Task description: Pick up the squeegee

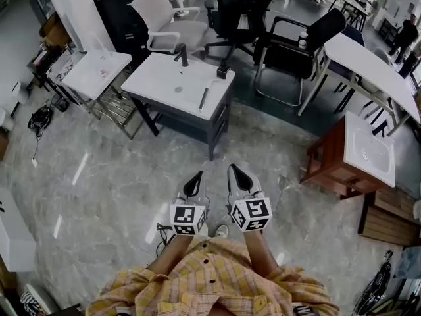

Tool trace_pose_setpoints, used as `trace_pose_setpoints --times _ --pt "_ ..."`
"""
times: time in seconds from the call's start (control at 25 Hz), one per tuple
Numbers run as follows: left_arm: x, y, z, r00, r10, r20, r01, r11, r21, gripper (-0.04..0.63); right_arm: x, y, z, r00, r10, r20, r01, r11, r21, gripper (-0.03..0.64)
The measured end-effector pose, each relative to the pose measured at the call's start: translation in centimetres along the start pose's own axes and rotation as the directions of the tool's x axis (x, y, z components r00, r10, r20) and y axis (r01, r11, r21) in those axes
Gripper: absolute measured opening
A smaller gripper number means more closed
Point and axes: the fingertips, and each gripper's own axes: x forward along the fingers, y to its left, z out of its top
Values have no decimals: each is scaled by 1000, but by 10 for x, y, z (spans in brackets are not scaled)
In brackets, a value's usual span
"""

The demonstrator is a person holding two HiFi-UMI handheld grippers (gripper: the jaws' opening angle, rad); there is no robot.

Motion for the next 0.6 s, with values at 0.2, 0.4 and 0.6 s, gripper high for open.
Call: trace_pose_setpoints --times 0.2,0.4,0.6 --pt "16 4 -7 1000 8 -22 -9 1000 -5 -2 14 -8 -8 1000 17 -24 -17 1000 12 -2" --pt "44 17 -8 999 16 -29 -16 1000 -19 -2 41 -24 -8 999 22 -41 -22 1000 4 -2" --pt "83 45 -1 1000 22 -17 -23 999 -40 -2 86 -39 -5 998 28 -51 -29 1000 -2 -2"
